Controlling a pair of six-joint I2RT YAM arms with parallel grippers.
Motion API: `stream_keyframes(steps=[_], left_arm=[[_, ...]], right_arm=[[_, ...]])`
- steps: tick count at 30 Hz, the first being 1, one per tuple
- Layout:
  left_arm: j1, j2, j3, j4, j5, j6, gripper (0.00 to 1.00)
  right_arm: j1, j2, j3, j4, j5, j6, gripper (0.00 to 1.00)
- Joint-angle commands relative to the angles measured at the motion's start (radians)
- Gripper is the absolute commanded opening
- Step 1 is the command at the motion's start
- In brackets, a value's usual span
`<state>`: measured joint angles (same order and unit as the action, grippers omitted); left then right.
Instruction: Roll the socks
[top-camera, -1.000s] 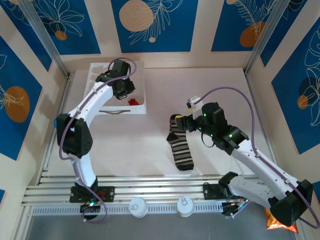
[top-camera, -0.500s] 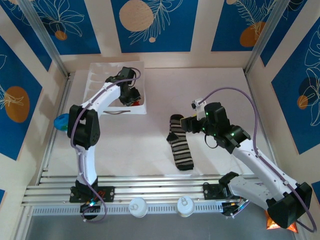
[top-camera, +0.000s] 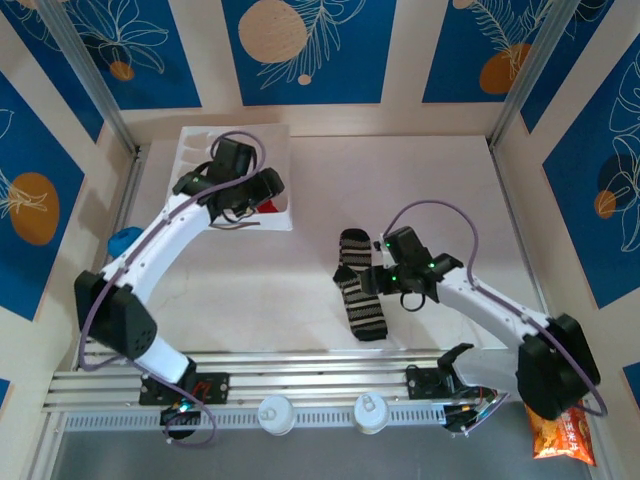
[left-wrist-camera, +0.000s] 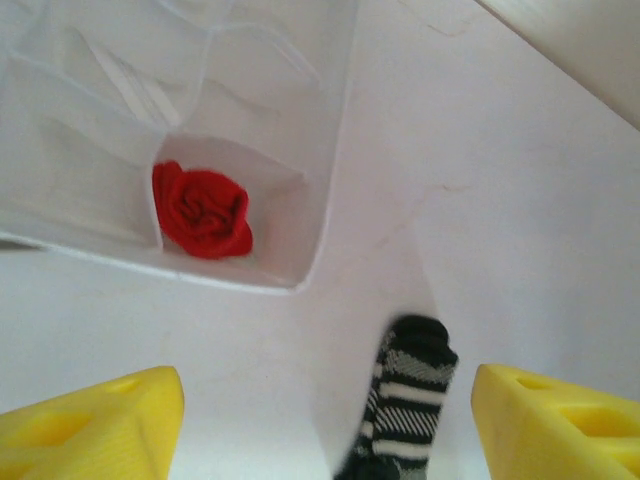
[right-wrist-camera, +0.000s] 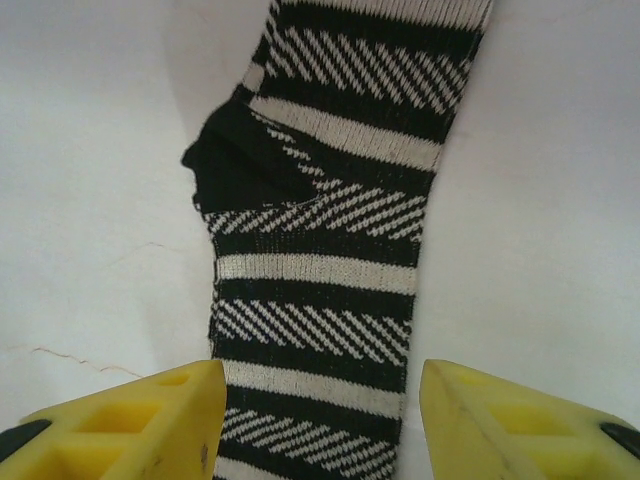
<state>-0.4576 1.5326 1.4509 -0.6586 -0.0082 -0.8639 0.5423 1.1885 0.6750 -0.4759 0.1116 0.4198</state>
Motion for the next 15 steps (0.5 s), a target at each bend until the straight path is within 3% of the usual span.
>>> stream_keyframes(steps=[1, 8, 15], left_arm=[[-0.048, -0.056, -0.142, 0.113, 0.117, -0.048, 0.74], [-0.154, -0.328, -0.478, 0.25, 0.148, -0.089, 0.71], [-0.172, -0.566, -0.663, 0.129, 0.124, -0.126, 0.7]], right_arm=[[0.04, 0.065, 0.006, 0.051, -0.012, 0.131, 0.53], [0.119, 0.239, 0.004, 0.174, 0.046, 0.257, 0.53], [0.165, 0.458, 0.084, 0.346, -0.047, 0.351, 0.49]])
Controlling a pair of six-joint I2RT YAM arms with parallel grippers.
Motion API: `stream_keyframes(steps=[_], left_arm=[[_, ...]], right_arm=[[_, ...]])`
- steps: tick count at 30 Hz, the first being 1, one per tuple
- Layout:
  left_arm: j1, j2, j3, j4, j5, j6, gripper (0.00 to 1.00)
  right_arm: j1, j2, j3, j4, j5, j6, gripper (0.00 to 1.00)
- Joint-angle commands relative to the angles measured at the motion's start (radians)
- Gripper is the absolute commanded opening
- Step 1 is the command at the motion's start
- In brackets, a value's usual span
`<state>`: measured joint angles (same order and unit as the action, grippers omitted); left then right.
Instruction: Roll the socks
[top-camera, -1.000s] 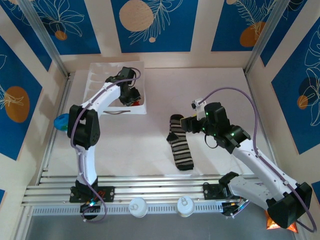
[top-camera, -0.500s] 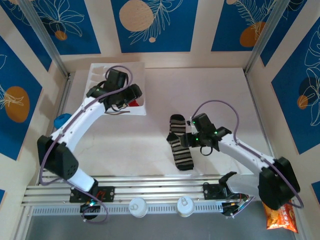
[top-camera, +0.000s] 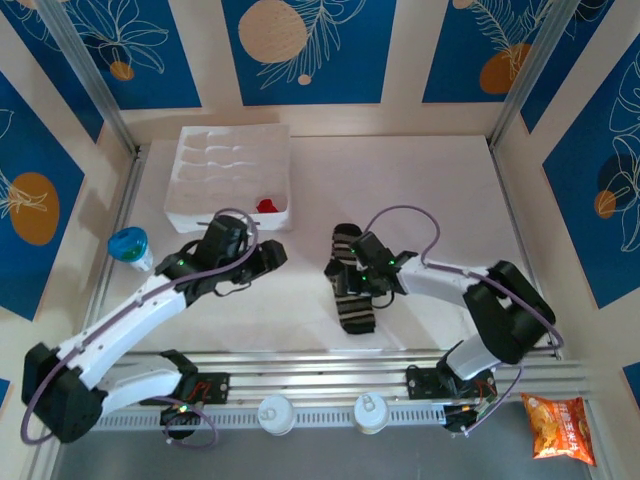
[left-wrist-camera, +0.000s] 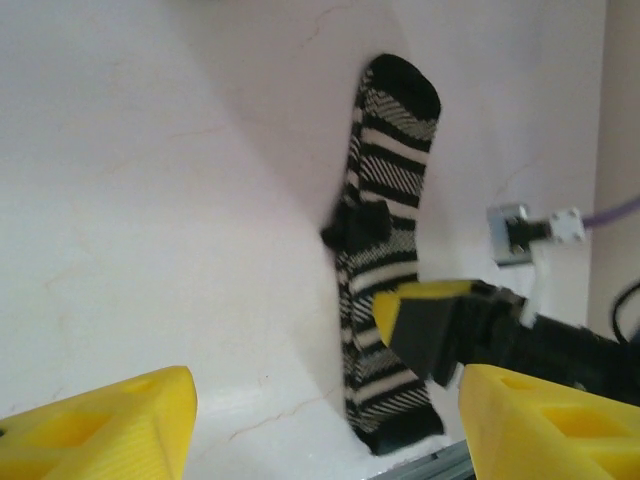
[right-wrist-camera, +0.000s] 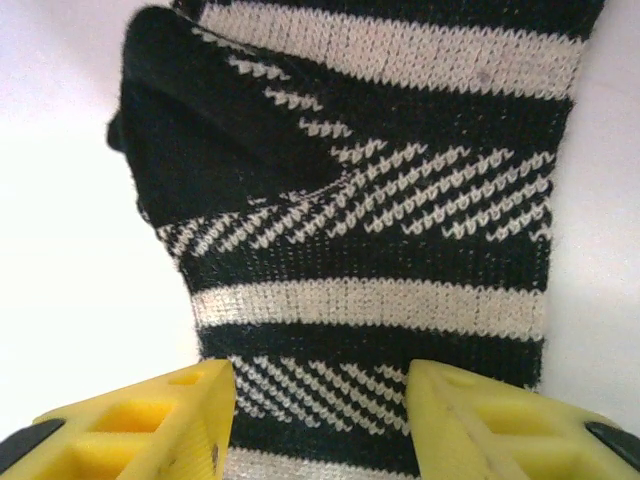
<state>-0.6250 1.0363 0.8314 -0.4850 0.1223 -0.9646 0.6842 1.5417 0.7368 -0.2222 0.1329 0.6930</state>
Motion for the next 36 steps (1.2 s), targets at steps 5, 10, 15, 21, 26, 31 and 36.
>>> stream_keyframes(steps=[5, 10, 15, 21, 26, 31, 36], left_arm=[[-0.003, -0.143, -0.092, -0.09, -0.014, -0.035, 0.69], [-0.003, -0.137, -0.115, -0.088, 0.005, -0.052, 0.66], [-0.002, -0.098, -0.138, -0.071, 0.033, -0.097, 0.57], [-0.004, -0.026, -0.208, 0.055, 0.1, -0.251, 0.38], [-0.003, 0.032, -0.204, 0.083, 0.106, -0.291, 0.31], [-0.003, 0.032, -0.203, 0.068, 0.098, -0.302, 0.31], [-0.004, -0.015, -0.239, 0.062, 0.091, -0.33, 0.3]], right_arm=[[0.079, 0.268, 0.212, 0.094, -0.072, 0.151, 0.49], [0.114, 0.288, 0.316, 0.132, -0.075, 0.161, 0.52], [0.17, 0.131, 0.292, 0.171, 0.019, -0.09, 0.65], [0.215, -0.108, 0.05, 0.205, -0.003, -0.737, 0.7], [0.223, -0.227, -0.088, 0.119, -0.158, -1.16, 0.75], [0.262, -0.189, -0.123, 0.12, -0.113, -1.344, 0.76], [0.294, -0.112, -0.136, 0.219, -0.006, -1.372, 0.76]])
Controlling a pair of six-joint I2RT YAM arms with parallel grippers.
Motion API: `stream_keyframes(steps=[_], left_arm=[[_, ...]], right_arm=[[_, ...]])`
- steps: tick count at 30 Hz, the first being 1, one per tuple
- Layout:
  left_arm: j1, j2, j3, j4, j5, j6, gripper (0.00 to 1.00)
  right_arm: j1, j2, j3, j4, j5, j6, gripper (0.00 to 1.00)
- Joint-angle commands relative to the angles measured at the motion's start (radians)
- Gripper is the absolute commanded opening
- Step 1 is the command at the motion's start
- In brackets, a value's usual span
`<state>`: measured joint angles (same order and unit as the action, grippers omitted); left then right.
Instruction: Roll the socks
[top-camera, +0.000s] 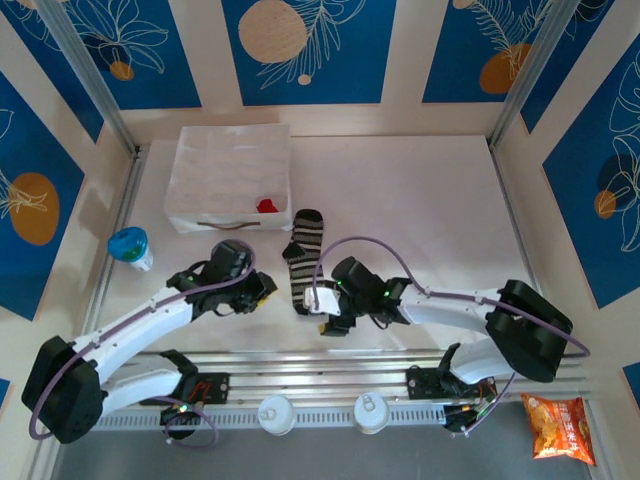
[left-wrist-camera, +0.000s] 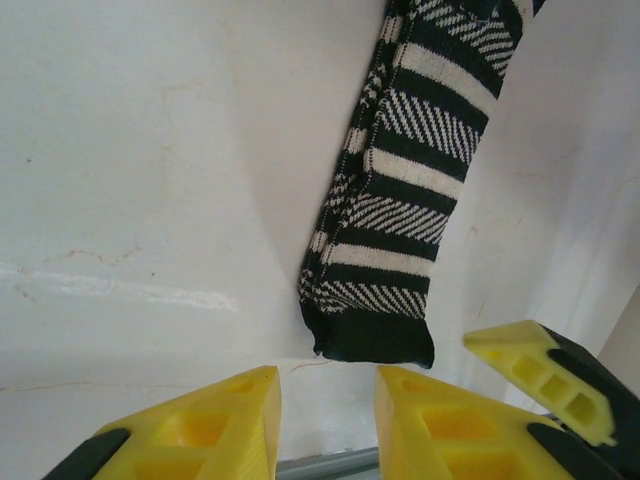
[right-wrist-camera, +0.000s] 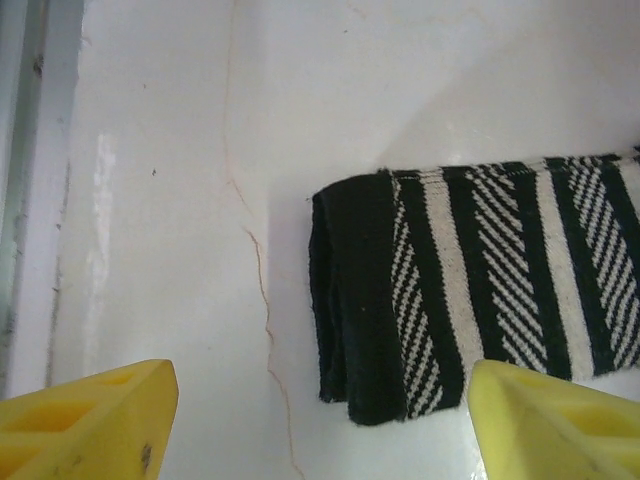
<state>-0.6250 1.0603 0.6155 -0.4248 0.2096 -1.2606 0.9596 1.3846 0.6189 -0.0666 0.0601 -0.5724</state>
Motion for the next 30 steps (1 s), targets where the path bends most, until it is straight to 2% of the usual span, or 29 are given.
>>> stream_keyframes(steps=[1, 4, 6, 8, 11, 13, 20, 22, 27, 30], left_arm=[[-0.002, -0.051, -0.03, -0.002, 0.001, -0.037, 0.3], [-0.002, -0.075, -0.046, -0.016, -0.005, -0.046, 0.3], [-0.001, -0.086, -0.052, -0.019, -0.004, -0.049, 0.3], [-0.002, -0.088, -0.053, -0.018, -0.003, -0.05, 0.3], [-0.002, -0.088, -0.054, 0.001, 0.005, -0.053, 0.3], [-0.002, -0.087, -0.056, 0.016, 0.015, -0.059, 0.3], [0.0, -0.097, -0.085, 0.064, 0.036, -0.11, 0.33], [0.002, -0.103, -0.103, 0.089, 0.039, -0.141, 0.35], [0.002, -0.097, -0.145, 0.13, 0.03, -0.267, 0.42], [0.002, -0.074, -0.164, 0.189, 0.03, -0.332, 0.44]], right_arm=[[0.019, 0.063, -0.012, 0.075, 0.079, -0.104, 0.76], [0.022, 0.123, 0.018, 0.088, 0.094, -0.094, 0.73], [0.024, 0.162, 0.036, 0.089, 0.104, -0.078, 0.67], [0.028, 0.196, 0.056, 0.079, 0.119, -0.073, 0.59], [0.029, 0.247, 0.101, 0.052, 0.146, -0.058, 0.37], [0.028, 0.272, 0.133, 0.015, 0.145, -0.046, 0.27], [0.031, 0.34, 0.248, -0.113, 0.141, 0.036, 0.06], [0.031, 0.341, 0.277, -0.143, 0.112, 0.089, 0.0], [0.026, 0.34, 0.345, -0.222, -0.063, 0.261, 0.0], [-0.007, 0.343, 0.358, -0.216, -0.229, 0.38, 0.0]])
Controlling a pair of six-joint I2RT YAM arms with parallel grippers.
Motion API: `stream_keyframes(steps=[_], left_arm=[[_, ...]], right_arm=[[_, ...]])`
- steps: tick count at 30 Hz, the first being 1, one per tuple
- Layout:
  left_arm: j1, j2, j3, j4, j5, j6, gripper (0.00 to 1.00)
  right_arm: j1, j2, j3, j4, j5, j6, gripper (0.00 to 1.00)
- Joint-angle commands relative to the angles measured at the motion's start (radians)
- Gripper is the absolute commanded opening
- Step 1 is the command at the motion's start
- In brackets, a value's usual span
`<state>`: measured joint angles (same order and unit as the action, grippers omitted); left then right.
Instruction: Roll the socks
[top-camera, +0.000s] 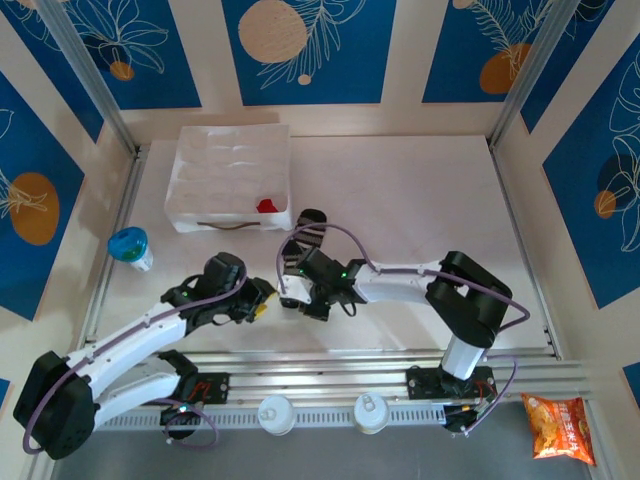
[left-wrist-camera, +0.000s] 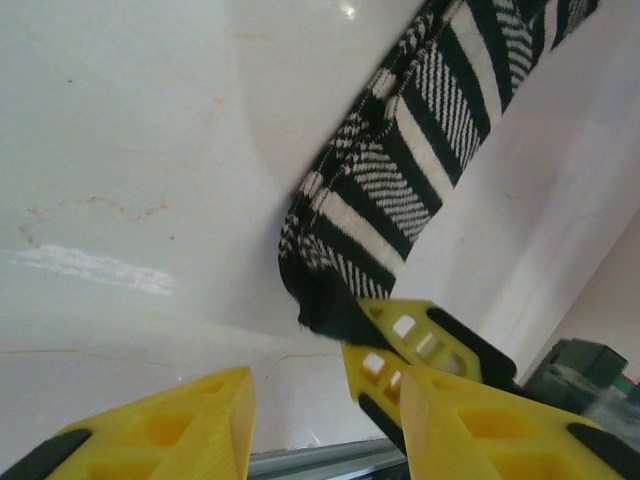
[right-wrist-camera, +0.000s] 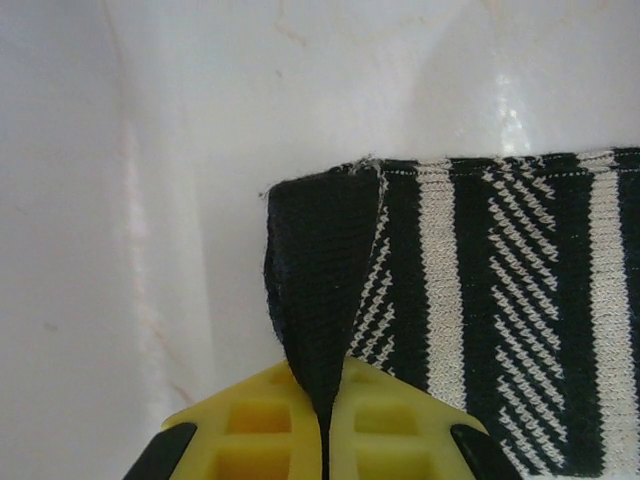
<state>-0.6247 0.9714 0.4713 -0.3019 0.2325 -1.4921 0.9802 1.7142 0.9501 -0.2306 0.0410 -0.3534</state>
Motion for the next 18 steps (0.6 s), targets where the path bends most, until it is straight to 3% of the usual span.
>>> stream_keyframes(steps=[1, 10, 15, 18], left_arm=[[0.001, 0.026, -0.018, 0.078, 0.008, -0.104, 0.44], [-0.003, 0.137, 0.0, 0.117, 0.032, -0.119, 0.46], [-0.007, 0.245, 0.045, 0.157, 0.018, -0.161, 0.58], [-0.022, 0.314, 0.08, 0.201, 0.021, -0.195, 0.6]], right_arm=[[-0.044, 0.025, 0.039, -0.06, -0.265, 0.197, 0.0], [-0.188, 0.144, 0.111, -0.095, -0.574, 0.362, 0.0], [-0.224, 0.185, 0.131, -0.111, -0.649, 0.387, 0.0], [-0.235, 0.205, 0.139, -0.116, -0.671, 0.408, 0.0]])
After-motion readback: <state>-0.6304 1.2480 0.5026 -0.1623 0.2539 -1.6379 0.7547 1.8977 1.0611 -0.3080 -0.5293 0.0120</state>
